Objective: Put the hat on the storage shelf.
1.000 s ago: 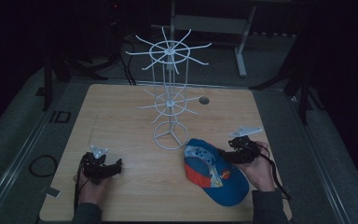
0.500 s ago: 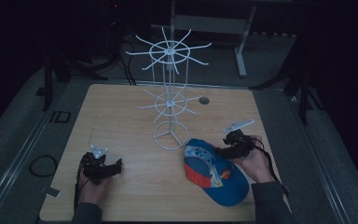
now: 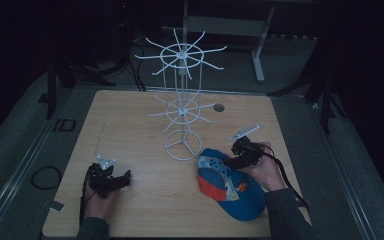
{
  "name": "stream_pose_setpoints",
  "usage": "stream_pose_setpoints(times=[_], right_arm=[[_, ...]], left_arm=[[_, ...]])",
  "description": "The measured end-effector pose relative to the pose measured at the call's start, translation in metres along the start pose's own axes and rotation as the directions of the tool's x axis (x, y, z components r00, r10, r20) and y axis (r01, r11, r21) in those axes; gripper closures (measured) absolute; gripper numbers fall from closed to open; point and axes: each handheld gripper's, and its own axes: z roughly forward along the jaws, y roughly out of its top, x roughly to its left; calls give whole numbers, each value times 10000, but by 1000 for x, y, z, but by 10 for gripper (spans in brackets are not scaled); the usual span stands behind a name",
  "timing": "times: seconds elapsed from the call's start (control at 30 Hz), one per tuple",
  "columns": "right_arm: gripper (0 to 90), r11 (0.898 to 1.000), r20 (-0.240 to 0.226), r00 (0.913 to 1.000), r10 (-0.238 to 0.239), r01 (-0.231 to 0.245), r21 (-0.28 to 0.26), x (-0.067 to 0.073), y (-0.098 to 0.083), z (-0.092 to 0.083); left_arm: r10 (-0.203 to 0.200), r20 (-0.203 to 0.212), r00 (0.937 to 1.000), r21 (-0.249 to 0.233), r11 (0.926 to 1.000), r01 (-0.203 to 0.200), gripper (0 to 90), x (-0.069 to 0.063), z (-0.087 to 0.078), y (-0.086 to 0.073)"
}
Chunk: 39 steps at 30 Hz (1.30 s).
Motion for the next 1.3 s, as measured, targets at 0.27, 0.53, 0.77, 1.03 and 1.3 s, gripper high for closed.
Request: stream_pose_setpoints(times=[0.27, 0.53, 0.77, 1.03, 1.3], right_arm=[[414, 9991, -113, 9996, -254, 258, 350, 2, 8, 11], [393, 9937, -317, 9980, -555, 583, 959, 4, 16, 28], [367, 9857, -423, 9973, -601, 660, 1548, 3, 18, 42], [410, 9764, -883, 9945, -558, 728, 2031, 1, 20, 55], [569, 9633, -1398, 9892, -434, 786, 2568, -2, 20, 66]], left_arm=[[-18, 5, 10000, 4, 10000, 18, 147, 0, 0, 0], [-18, 9, 10000, 4, 10000, 18, 147, 0, 0, 0], [-16, 4, 10000, 6, 10000, 16, 147, 0, 0, 0], [-17, 7, 10000, 4, 10000, 17, 147, 0, 0, 0], [-19, 7, 10000, 4, 10000, 19, 147, 0, 0, 0]])
